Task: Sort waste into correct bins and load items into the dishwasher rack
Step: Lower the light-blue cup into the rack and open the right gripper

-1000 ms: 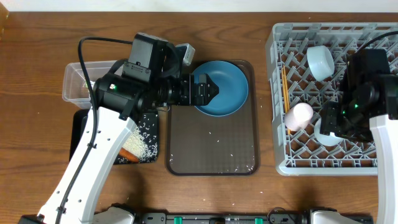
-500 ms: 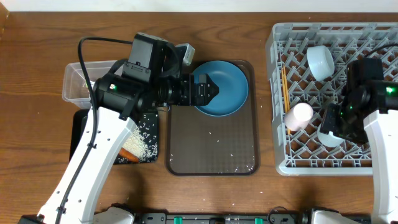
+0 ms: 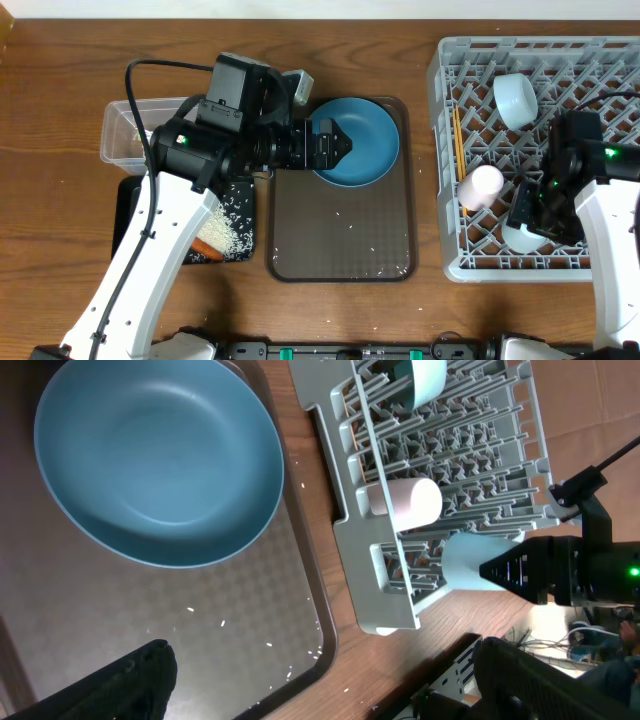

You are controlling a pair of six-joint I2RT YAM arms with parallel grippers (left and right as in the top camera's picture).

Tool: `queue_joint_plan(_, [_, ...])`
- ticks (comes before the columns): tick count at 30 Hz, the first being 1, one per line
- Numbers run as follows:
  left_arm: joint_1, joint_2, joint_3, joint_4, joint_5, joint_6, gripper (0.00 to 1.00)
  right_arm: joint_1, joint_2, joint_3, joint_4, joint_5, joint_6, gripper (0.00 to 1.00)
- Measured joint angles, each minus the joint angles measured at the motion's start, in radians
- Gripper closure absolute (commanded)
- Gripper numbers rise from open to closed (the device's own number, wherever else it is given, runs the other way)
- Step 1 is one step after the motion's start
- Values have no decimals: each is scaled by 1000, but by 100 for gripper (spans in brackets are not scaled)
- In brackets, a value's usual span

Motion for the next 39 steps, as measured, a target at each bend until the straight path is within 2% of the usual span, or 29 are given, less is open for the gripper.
queue_joint_plan(18, [0,0,0,0,0,0,3,0,0,23,-50,-101,-19,72])
queue_joint_plan(32, [0,0,0,0,0,0,3,-3,0,29,-63,-102,-19,71])
queue_joint_plan(39, [0,0,0,0,0,0,3,-34,0,104,-109,-88,-34,72])
